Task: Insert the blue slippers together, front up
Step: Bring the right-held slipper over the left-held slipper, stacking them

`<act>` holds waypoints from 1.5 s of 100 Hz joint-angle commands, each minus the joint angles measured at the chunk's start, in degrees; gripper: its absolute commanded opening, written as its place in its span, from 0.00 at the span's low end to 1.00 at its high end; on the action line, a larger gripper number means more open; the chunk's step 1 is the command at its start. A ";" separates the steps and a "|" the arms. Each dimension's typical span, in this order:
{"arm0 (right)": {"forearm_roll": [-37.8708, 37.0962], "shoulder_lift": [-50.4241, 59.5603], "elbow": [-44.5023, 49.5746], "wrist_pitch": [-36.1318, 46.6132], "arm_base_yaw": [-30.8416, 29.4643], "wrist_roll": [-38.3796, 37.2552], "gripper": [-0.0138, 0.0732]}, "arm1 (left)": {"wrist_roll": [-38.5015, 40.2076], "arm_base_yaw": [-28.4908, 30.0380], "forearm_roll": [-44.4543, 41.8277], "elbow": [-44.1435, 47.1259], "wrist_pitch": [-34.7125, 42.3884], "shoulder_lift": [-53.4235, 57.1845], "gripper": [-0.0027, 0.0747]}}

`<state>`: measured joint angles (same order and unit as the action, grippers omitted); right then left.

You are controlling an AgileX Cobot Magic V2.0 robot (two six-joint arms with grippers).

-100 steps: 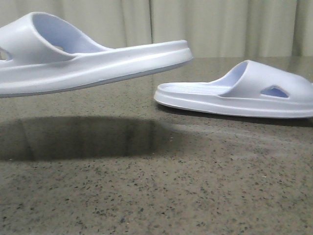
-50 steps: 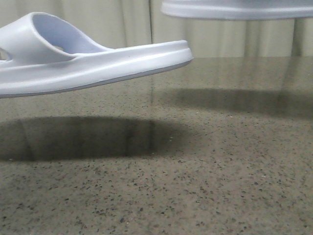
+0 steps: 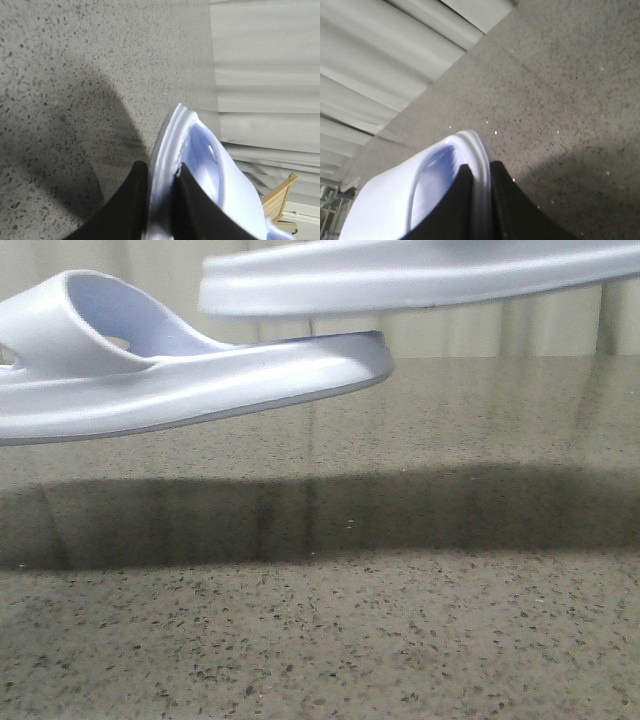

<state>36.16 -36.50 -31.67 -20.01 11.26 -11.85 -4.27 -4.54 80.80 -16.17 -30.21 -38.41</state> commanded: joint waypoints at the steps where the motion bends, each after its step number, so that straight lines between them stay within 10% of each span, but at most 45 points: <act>1: 0.03 0.51 -2.25 1.61 -0.09 1.30 0.05 | -0.54 -0.36 2.20 -1.62 -0.42 -0.24 0.07; 73: 0.25 -6.43 -2.25 3.75 0.53 1.30 0.05 | -8.18 -0.36 7.80 -1.62 -0.94 -0.35 0.07; 150: 4.25 -16.27 -2.61 20.45 21.69 1.30 0.05 | -9.43 -0.36 14.54 -1.62 -6.12 -0.43 0.07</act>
<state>40.03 -52.02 -32.06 -1.60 31.21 -11.30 -13.70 -4.54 90.72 -15.95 -30.42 -38.51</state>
